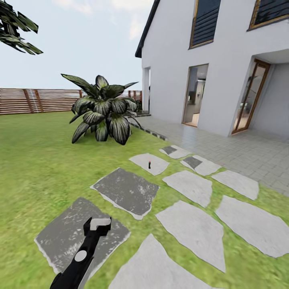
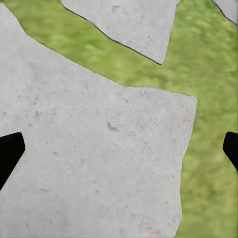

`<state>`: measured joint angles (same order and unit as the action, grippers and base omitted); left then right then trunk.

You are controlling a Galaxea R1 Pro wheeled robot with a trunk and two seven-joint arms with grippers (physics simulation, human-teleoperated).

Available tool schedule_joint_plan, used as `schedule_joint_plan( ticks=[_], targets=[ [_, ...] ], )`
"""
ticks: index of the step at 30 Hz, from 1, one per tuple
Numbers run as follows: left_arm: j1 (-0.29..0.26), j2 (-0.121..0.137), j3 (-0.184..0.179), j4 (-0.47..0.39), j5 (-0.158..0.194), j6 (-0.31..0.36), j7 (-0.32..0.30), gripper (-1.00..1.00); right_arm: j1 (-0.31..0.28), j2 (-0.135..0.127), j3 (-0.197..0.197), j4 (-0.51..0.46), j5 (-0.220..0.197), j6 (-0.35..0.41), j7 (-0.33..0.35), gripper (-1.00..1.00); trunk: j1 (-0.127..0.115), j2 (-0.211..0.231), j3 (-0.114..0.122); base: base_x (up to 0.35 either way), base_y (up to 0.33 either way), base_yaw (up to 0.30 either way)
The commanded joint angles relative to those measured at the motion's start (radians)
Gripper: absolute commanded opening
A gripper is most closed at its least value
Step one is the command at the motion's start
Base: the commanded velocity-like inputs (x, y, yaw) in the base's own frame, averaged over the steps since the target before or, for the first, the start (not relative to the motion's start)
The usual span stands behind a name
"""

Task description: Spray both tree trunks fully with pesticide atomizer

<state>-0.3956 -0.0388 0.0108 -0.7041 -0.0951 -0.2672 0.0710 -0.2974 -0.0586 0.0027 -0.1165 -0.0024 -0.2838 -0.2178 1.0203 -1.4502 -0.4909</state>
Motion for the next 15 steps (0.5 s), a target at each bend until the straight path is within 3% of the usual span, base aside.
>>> schedule_joint_plan(
  ticks=[1, 15],
  targets=[
    [0.0, 0.0, 0.0, 0.0, 0.0, 0.0, 0.0, 1.0, 0.0, 0.0, 0.0, 0.0, 0.0, 0.0, 0.0, 1.0, 0.005, 0.0, 0.0, 0.35, 0.0, 0.0],
    [0.0, 0.0, 0.0, 0.001, 0.0, 0.0, 0.0, 1.0, 0.0, 0.002, 0.0, 0.0, 0.0, 0.0, 0.0, 1.0, 0.005, 0.0, 0.0, 0.35, -0.053, 0.0]
  ],
)
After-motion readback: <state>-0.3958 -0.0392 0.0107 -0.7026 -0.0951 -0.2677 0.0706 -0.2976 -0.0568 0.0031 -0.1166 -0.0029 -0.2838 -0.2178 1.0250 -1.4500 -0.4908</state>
